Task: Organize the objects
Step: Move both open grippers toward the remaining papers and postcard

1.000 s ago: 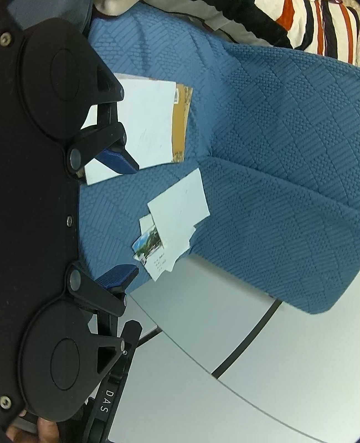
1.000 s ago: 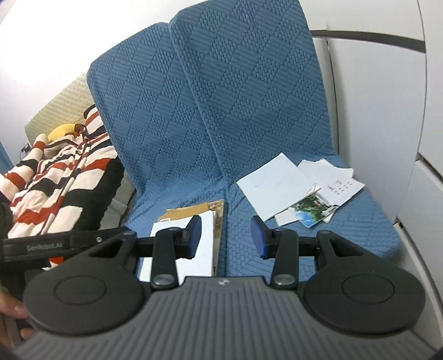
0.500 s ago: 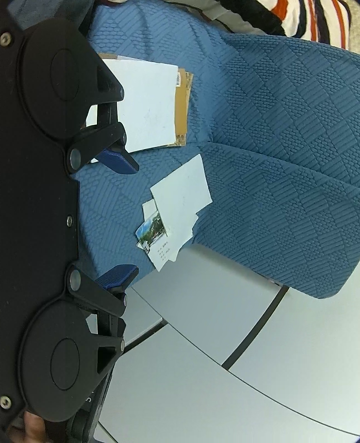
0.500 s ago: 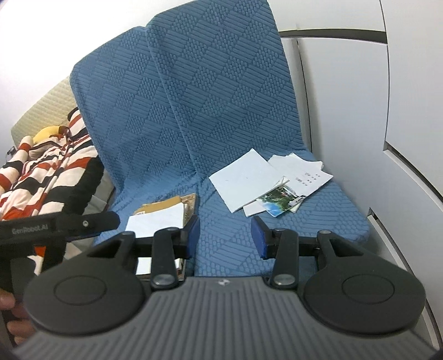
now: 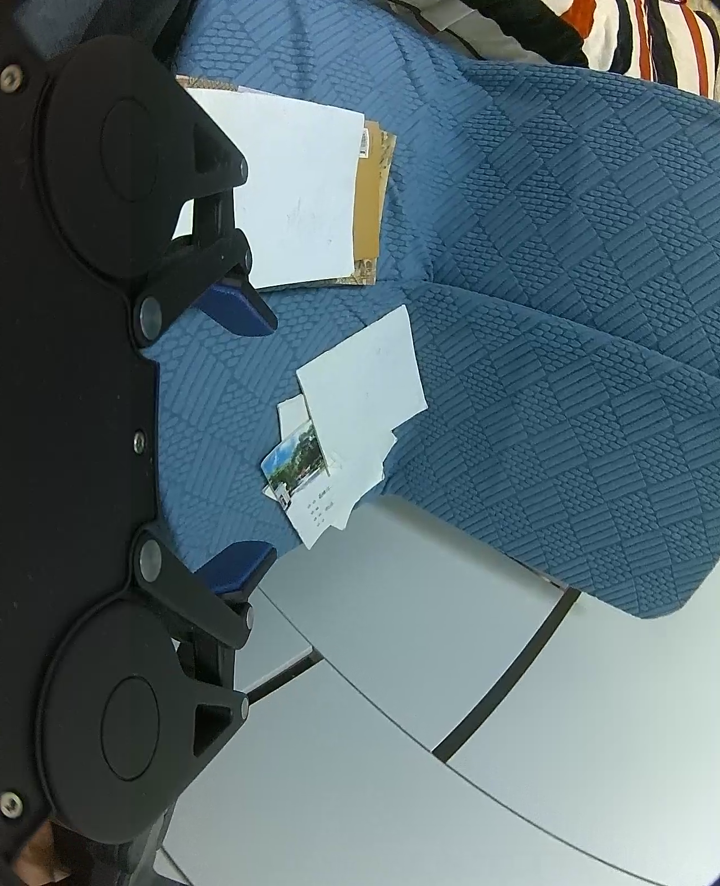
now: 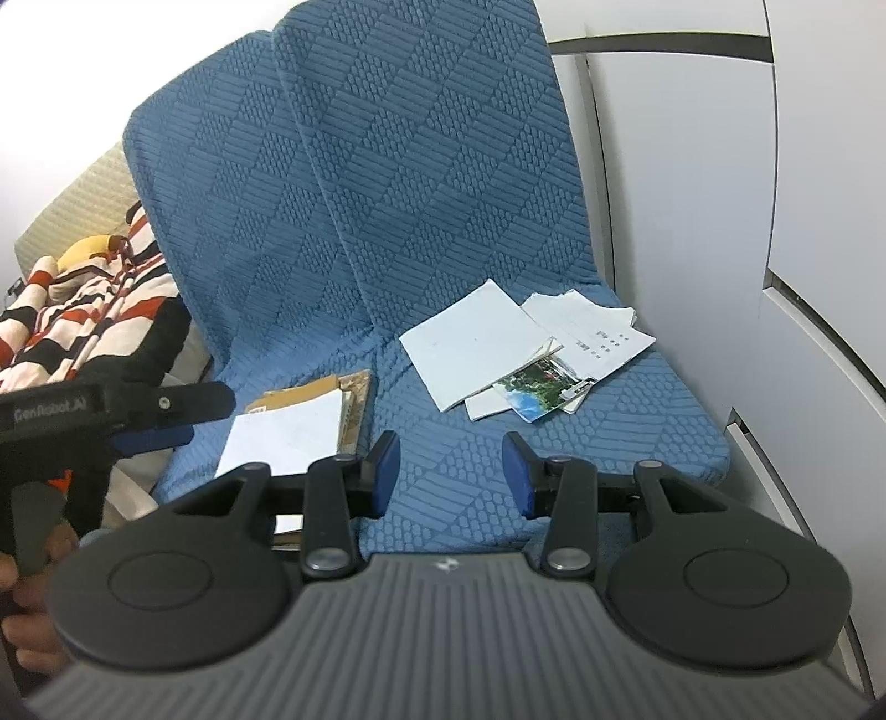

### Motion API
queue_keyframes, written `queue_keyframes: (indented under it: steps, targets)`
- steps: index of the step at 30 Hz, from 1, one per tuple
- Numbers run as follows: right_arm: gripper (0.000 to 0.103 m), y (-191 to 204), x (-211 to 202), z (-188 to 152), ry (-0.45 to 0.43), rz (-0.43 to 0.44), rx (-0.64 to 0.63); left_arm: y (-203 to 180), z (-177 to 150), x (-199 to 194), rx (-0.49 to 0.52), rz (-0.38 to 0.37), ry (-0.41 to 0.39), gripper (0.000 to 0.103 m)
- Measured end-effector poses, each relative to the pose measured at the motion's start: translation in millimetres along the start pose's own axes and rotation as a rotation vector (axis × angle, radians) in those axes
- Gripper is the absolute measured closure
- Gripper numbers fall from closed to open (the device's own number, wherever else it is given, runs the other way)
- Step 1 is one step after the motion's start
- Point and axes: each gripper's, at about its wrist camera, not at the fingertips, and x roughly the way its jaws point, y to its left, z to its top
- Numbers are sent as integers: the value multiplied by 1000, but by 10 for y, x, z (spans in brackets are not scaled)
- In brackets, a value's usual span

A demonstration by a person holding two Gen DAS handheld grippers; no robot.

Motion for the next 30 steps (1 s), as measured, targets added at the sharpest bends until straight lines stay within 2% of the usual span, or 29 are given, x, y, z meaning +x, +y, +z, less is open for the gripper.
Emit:
queue_keyframes:
  steps: [1, 3, 4, 14, 30]
  targets:
    - [55, -16, 19, 7, 2, -3, -4, 7, 8, 34, -4, 2, 0, 19]
    - [21, -62, 53, 23, -5, -11, -2, 30, 26, 117, -15, -5, 4, 15]
    - [16, -86, 68, 32, -11, -13, 2, 45, 34, 171, -23, -8, 13, 14]
    - [18, -335, 429, 146, 16, -35, 37, 109, 137, 732, -49, 19, 51, 13]
    - [18, -738, 1323, 333, 97, -45, 110, 208, 314, 1784, -85, 54, 117, 14]
